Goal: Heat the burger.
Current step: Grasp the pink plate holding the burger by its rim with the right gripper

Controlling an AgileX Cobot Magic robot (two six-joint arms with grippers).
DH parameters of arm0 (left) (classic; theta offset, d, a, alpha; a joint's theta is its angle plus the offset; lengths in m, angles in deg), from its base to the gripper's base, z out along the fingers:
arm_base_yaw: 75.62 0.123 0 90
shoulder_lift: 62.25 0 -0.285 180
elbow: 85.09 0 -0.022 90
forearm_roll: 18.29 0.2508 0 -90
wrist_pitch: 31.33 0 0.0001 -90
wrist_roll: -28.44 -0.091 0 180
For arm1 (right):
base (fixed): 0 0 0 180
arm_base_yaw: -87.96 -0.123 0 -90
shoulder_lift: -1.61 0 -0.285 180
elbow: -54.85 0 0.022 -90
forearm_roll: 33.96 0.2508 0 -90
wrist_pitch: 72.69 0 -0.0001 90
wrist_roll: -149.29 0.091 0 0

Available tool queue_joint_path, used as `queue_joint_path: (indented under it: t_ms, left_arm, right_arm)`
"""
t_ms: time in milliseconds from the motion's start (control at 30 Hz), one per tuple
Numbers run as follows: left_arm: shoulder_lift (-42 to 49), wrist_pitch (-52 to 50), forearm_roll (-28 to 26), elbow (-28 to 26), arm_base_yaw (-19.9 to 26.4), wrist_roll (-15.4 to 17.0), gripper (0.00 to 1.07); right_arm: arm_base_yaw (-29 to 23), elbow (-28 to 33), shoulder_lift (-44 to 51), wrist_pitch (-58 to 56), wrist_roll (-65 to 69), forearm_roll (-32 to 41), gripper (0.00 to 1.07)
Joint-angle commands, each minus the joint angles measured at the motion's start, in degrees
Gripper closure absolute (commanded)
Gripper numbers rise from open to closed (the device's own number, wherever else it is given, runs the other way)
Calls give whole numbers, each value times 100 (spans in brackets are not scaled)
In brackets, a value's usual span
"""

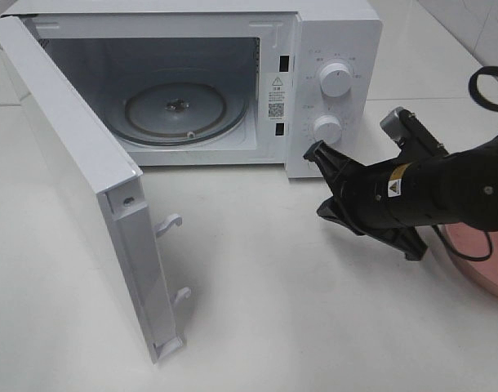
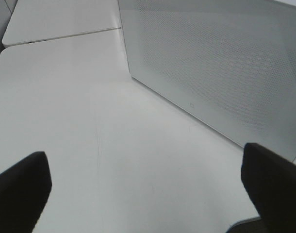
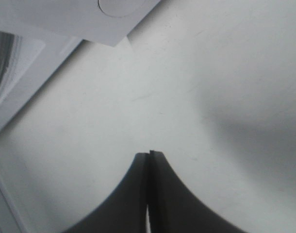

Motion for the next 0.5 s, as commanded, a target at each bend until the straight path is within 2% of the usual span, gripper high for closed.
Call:
queue_joint_path:
  t_ms: [33,100,200,233,300,333,467,500]
  left_arm:
    - [92,0,-11,17,-29,17,6]
    - [92,0,-11,17,-29,17,6]
    - [92,0,-11,17,-29,17,6]
    - [92,0,-11,17,-29,17,6]
    - [92,0,-11,17,-29,17,6]
    - [92,0,-11,17,-29,17,6]
    - [92,0,-11,17,-29,17,6]
    - [92,0,-11,17,-29,17,6]
  right_arm:
    - [115,0,304,-745,-223,-716,104]
    - [223,0,607,-1478,-693,-945,103]
    - [281,-17,791,-1937,-1163,-951,103]
    - [332,-74,934,-2424,-1736,-940,102]
    - [367,-109,997,-2676,-1960,-934,102]
    - [418,-218,1123,-3249,-2527,-888,102]
    - [516,-395,1243,-3959,-3369,-751,101]
    - [527,-550,1289,-4498,-4022,-659,101]
